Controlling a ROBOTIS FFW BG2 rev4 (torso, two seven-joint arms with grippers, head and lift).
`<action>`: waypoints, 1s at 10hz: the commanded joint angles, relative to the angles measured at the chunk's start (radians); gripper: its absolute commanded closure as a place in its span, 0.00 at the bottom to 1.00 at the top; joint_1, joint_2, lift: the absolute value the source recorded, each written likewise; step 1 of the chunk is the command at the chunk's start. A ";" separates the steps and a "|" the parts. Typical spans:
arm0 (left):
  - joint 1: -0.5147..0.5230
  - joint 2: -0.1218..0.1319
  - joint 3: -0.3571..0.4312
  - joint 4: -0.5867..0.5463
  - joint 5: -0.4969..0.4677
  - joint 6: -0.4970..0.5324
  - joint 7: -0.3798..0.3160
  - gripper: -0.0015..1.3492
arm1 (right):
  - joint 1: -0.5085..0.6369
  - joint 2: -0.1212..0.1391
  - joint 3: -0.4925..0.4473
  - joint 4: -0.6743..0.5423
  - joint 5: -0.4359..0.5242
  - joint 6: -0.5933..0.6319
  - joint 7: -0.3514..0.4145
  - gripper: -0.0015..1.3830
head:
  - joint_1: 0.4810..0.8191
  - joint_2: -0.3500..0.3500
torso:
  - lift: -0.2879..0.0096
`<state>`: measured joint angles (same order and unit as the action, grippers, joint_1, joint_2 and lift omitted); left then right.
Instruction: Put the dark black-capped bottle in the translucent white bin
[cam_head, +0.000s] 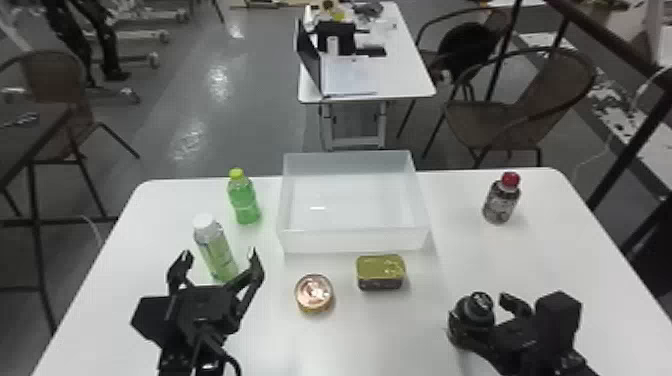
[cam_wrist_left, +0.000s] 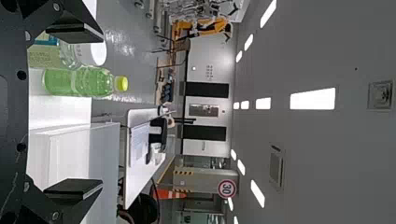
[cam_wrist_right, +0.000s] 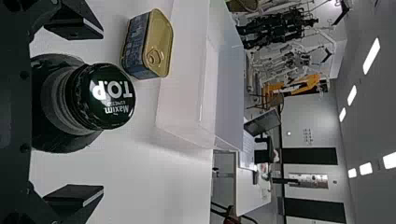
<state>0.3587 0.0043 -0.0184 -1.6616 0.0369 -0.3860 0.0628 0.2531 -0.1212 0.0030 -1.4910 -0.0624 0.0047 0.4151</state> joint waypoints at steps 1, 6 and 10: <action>-0.001 -0.001 0.000 0.000 0.000 -0.002 0.000 0.15 | -0.023 0.005 0.000 0.032 0.004 0.015 0.022 0.09 | 0.63 0.58 | 0.91; -0.001 -0.003 0.000 0.003 0.000 -0.007 0.000 0.15 | -0.051 0.008 0.000 0.057 0.007 0.084 0.060 0.57 | 0.63 0.60 | 0.91; -0.001 -0.001 0.000 0.003 0.000 -0.007 0.000 0.15 | -0.049 0.012 0.000 0.005 0.004 0.113 0.059 0.57 | 0.63 0.60 | 0.91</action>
<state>0.3561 0.0030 -0.0184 -1.6582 0.0368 -0.3927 0.0628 0.2042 -0.1104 0.0029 -1.4706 -0.0569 0.1067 0.4736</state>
